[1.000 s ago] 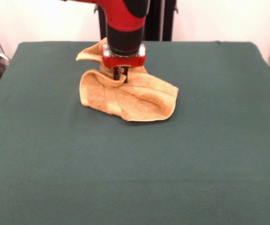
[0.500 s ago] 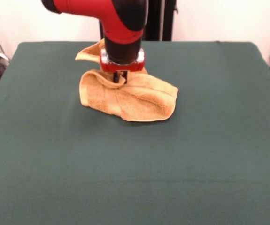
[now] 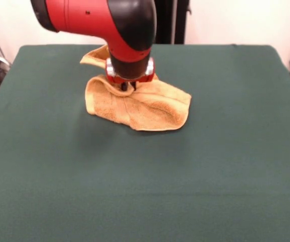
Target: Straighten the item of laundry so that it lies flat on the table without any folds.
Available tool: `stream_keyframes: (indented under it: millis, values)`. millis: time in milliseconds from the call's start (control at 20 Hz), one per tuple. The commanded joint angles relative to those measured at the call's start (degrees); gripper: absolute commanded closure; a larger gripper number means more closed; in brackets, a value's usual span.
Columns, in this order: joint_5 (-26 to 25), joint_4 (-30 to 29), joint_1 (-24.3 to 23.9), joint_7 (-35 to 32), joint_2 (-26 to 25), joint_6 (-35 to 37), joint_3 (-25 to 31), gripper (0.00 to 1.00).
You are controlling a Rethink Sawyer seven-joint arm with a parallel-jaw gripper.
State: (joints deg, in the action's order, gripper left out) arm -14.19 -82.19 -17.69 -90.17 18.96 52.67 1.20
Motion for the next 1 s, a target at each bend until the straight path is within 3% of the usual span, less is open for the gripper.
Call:
stream_keyframes:
  millis: [50, 250, 750, 1000]
  values:
    - [-0.2, 16.5, 1.3, -5.7, -8.3, -18.6, 7.1, 1.0]
    - [0.1, 17.7, 1.4, -5.3, -7.5, -13.4, 7.2, 1.0]
    - [-1.8, 15.8, -0.2, -0.4, -4.2, -10.7, 7.9, 1.0]
    - [-2.6, 13.6, 1.6, -2.9, -1.4, -9.6, 5.8, 1.0]
